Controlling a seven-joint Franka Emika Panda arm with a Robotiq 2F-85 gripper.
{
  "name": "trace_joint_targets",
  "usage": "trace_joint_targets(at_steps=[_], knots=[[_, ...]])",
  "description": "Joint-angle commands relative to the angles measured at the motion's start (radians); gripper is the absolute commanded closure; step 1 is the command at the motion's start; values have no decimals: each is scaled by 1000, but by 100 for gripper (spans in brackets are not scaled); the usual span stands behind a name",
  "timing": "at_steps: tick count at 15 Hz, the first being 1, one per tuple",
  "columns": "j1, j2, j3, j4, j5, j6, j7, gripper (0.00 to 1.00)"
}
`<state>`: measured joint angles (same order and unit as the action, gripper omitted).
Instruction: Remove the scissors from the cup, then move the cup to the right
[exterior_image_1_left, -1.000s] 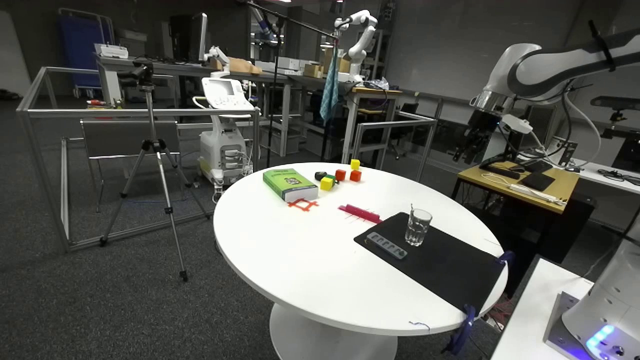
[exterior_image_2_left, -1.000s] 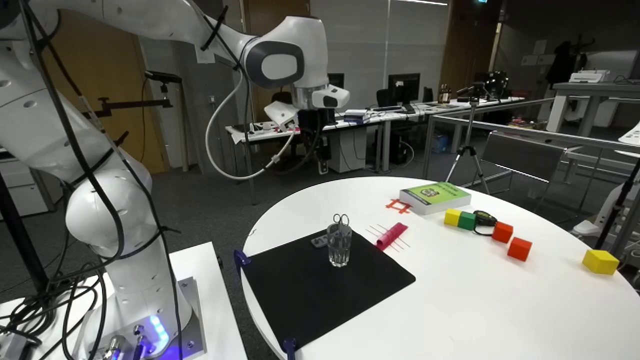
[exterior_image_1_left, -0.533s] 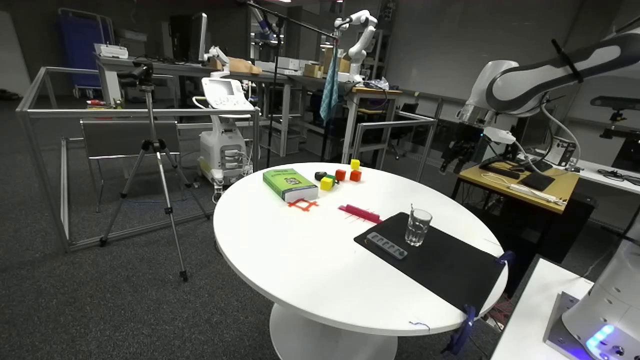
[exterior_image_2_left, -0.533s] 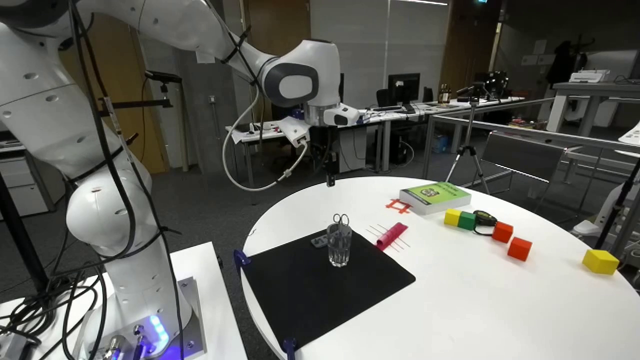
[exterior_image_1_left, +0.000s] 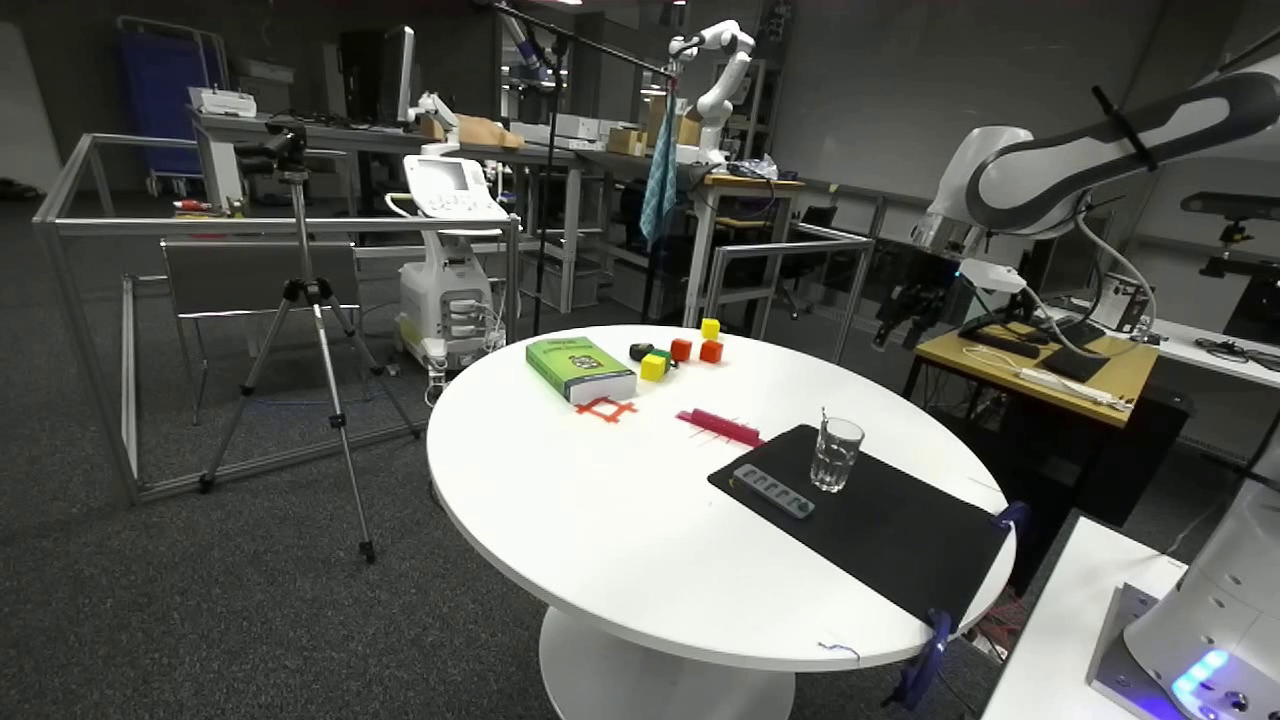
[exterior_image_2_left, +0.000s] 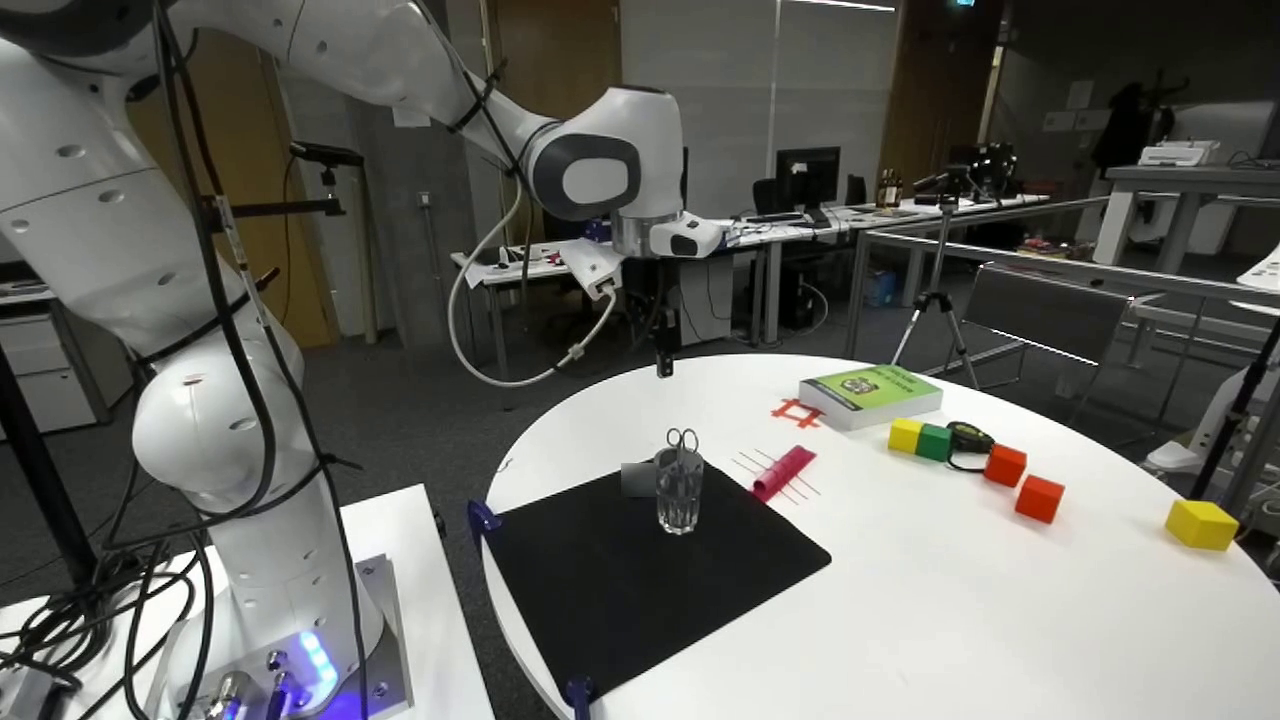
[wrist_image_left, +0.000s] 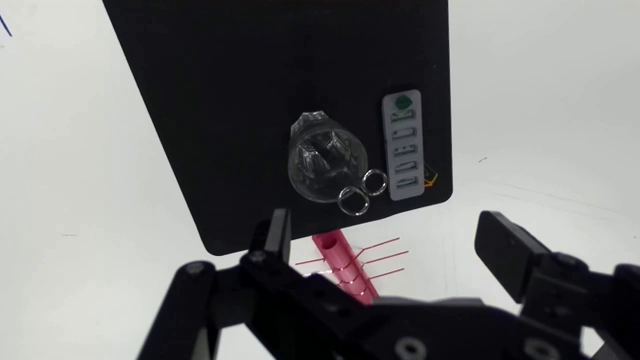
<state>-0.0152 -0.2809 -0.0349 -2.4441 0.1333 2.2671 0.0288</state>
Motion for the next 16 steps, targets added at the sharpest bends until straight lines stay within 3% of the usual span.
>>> trace_joint_targets(at_steps=[1, 6, 11, 16], knots=[[-27, 38, 26, -65, -47, 176, 132, 0], [-80, 158, 71, -113, -194, 410, 460, 0], [-70, 261, 65, -79, -332, 449, 745, 0], [-35, 302, 48, -55, -360, 451, 858, 0]])
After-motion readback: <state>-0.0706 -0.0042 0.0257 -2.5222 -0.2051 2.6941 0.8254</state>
